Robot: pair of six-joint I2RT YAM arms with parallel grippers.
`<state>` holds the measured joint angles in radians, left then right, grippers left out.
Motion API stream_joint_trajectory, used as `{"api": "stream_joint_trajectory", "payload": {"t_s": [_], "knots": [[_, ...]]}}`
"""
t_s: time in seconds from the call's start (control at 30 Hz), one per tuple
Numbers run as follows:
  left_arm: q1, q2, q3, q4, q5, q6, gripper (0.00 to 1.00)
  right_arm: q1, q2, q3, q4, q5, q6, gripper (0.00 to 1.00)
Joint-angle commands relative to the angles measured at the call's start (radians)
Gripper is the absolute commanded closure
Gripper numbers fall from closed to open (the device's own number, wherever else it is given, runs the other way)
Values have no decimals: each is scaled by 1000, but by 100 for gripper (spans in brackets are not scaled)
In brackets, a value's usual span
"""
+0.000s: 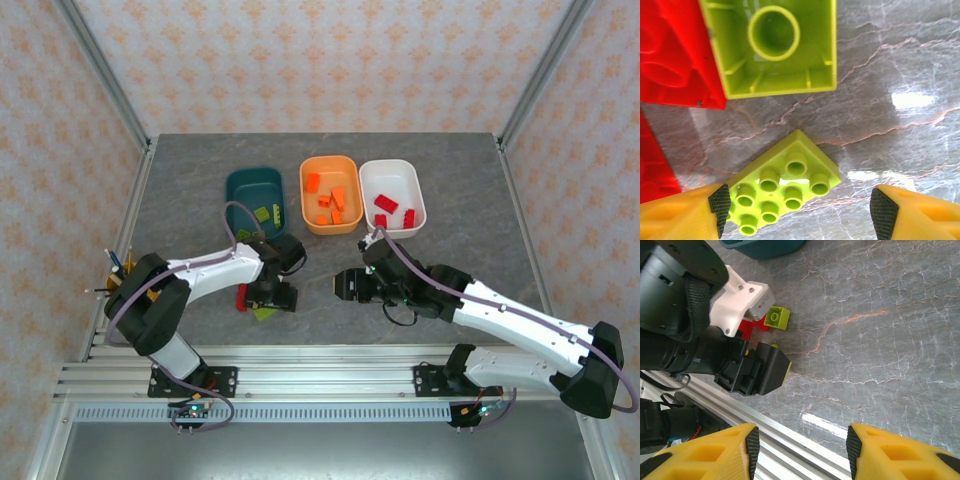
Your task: Sort the legos into containers by color
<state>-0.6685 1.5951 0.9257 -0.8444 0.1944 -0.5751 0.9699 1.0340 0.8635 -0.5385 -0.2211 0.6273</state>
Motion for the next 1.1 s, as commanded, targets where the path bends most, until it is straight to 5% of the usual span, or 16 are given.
{"api": "stream_joint_trajectory", "payload": {"t_s": [0.0,0.27,0.73,0.83,1.07], "knots": [[-5,-27,-5,-58,-87,35,22,6,-24,-20,-12,30,19,49],[-11,4,-65,-17,-75,53,26,5,-26,-18,-14,39,25,48],[-18,31,-46,84,-4,-29,58,6,-2,-15,2,42,22,49],[-17,50,-27,103,16,-53,58,5,3,-15,2,43,17,49],[-17,68,24,55,-55,-66,37,6,7,-17,0,40,9,49]]}}
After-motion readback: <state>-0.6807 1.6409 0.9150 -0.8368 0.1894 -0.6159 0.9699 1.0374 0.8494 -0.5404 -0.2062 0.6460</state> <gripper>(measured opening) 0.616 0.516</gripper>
